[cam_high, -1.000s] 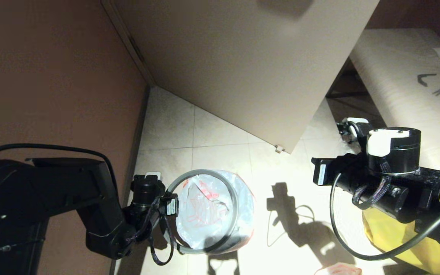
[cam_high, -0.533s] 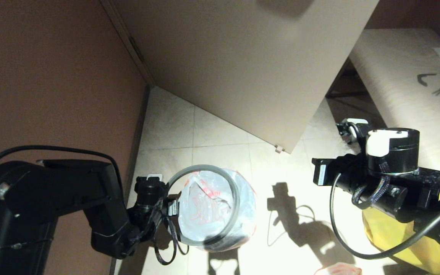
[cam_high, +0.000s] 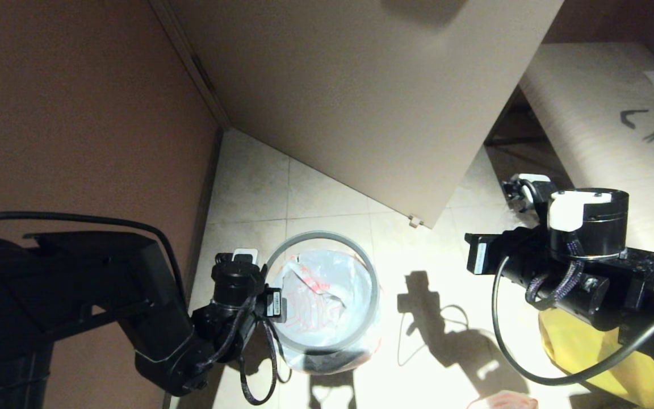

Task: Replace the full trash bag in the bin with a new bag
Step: Place the trash can ring on the trash can

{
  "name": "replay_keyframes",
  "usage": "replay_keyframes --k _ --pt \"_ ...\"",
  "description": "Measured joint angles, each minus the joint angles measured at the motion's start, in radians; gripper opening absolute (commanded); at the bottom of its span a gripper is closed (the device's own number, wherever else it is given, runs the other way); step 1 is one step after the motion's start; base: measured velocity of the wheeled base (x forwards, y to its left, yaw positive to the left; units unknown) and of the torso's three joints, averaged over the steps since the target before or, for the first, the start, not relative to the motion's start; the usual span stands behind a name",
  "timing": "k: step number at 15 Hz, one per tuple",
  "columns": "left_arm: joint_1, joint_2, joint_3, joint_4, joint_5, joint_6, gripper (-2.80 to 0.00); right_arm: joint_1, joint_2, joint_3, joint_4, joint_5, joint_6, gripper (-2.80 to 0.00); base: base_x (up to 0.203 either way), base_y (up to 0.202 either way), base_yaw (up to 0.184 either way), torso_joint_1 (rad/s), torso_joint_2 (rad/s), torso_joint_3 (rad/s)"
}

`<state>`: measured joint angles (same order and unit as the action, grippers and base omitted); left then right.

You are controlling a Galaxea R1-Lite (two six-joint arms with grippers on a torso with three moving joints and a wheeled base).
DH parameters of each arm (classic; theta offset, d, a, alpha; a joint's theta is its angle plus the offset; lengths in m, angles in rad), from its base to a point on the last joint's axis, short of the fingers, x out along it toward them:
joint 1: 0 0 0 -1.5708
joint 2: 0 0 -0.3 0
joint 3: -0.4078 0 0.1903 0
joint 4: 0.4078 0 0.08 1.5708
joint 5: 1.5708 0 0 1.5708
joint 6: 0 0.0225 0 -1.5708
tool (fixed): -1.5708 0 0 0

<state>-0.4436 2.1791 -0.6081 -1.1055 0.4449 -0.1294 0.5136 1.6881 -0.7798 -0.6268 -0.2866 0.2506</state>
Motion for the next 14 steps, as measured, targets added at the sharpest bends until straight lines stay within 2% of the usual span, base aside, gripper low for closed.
replay_keyframes --k 5,14 --pt "-0.024 0.071 -0.001 -0.001 0.0 -0.019 -2.8 0.0 -0.002 0.0 0.0 -0.001 0.0 -2.8 0.0 0.0 0.0 0.0 0.0 0.0" --pt "0.018 0.176 -0.072 -0.005 0.0 -0.024 -2.8 0.0 0.001 -0.001 0.0 -0.001 0.0 -2.8 0.0 0.0 0.0 0.0 0.0 0.0"
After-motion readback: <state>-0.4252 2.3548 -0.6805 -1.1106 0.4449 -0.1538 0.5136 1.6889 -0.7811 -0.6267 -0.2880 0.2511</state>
